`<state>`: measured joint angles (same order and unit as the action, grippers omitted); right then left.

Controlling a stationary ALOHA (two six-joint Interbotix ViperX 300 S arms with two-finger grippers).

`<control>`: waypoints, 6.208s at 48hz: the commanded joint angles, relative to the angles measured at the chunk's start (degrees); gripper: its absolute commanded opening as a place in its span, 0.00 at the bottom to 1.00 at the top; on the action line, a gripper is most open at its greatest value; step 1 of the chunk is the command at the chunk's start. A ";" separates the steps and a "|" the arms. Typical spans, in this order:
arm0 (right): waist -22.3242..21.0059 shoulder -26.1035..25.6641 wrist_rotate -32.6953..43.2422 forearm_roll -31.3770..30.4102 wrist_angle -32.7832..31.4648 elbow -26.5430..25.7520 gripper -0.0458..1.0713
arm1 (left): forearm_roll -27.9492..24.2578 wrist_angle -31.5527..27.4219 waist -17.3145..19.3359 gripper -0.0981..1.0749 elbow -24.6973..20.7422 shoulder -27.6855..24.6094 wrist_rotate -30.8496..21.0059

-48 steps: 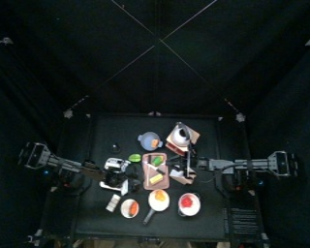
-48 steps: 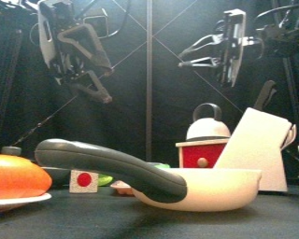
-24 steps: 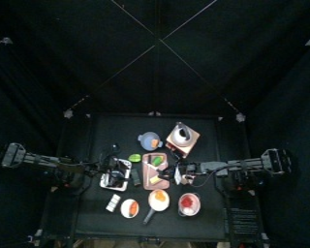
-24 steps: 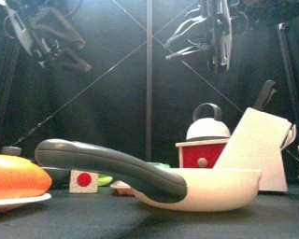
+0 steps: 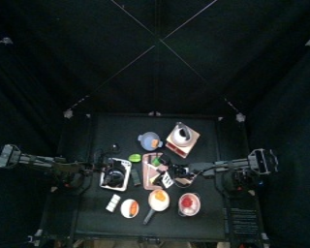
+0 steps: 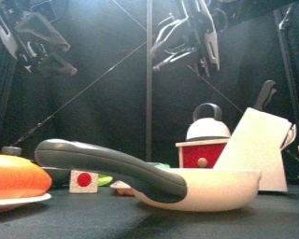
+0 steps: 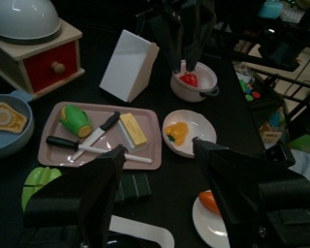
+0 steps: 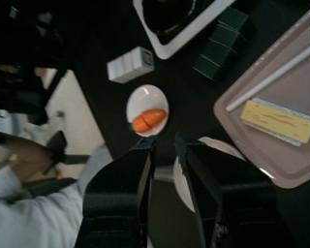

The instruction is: Grab squash half from pan

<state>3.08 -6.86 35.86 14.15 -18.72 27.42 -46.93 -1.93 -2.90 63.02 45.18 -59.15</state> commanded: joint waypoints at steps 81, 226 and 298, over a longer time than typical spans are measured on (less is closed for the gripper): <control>15.82 23.82 21.53 -35.60 -30.32 -15.64 0.88 | 4.57 -0.18 2.55 0.87 2.20 0.18 0.00; 16.26 19.42 20.83 -35.51 -19.95 -10.46 0.93 | 4.48 0.18 2.99 0.87 2.72 0.26 0.09; 17.05 21.36 20.92 -45.97 -6.77 -3.08 0.93 | 4.48 0.00 3.25 0.87 2.99 0.26 0.18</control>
<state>20.13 15.21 56.69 -31.64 -25.93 24.87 -42.45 -2.20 0.09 66.71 45.44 -59.06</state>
